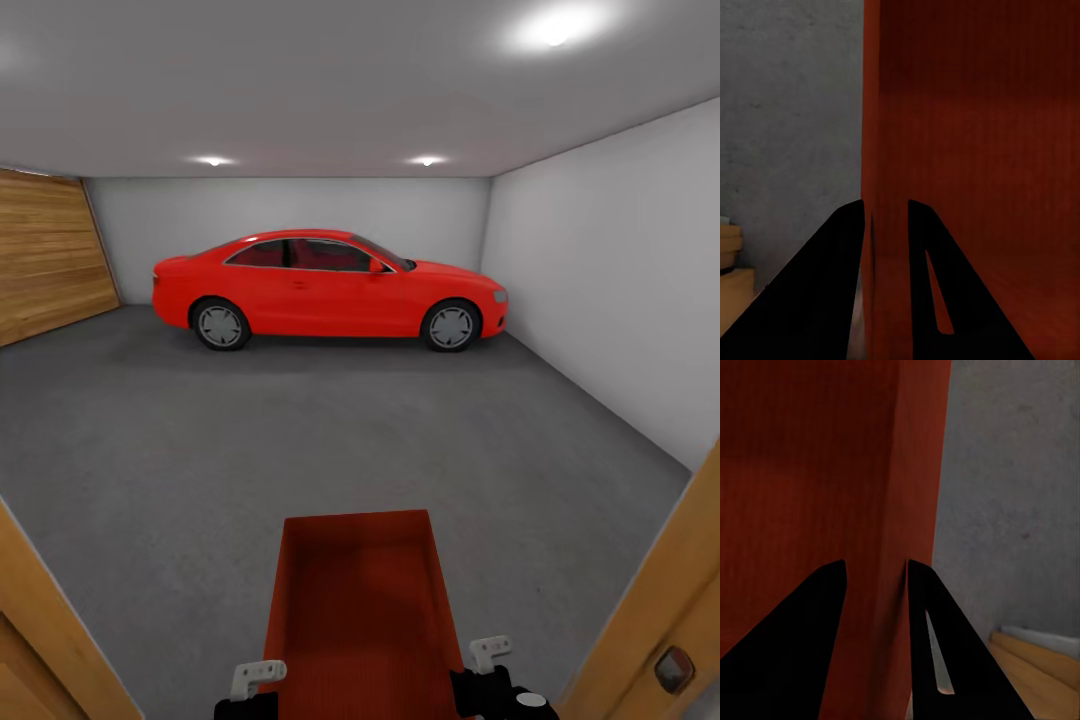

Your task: Move the two storage containers from the living room to the garage. In the garage, place one container on the floor and stack the other container on top of it (either order is fine).

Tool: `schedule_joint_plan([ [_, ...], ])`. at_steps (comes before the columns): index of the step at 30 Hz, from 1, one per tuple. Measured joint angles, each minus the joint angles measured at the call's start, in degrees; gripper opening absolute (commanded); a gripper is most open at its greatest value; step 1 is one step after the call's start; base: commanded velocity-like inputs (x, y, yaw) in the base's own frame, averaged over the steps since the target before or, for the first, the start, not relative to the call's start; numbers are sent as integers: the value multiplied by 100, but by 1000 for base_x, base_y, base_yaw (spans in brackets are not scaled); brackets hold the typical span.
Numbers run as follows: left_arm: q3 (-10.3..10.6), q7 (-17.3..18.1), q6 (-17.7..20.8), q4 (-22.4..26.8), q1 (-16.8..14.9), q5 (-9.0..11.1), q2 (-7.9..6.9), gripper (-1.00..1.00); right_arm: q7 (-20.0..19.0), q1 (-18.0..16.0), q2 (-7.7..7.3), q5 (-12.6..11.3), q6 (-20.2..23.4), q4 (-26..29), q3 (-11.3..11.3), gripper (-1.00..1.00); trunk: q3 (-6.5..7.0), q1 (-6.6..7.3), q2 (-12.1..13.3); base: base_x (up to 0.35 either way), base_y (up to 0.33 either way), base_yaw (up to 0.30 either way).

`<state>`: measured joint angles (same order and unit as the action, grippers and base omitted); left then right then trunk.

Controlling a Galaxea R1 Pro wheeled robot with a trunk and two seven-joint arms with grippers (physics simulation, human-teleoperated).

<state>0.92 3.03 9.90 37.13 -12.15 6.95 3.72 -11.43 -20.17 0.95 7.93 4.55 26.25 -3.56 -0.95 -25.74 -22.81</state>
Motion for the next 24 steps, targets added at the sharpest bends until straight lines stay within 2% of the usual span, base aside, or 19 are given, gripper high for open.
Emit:
schedule_joint_plan([
  [14,0,0,-1,-1,0,-2,1,-100,0,1,0,1,0,0,-2,-100,0,-1,0,23,0,0],
  [24,1,0,0,0,0,0,0,-100,0,0,0,0,0,0,0,-100,0,1,0,253,0,0],
])
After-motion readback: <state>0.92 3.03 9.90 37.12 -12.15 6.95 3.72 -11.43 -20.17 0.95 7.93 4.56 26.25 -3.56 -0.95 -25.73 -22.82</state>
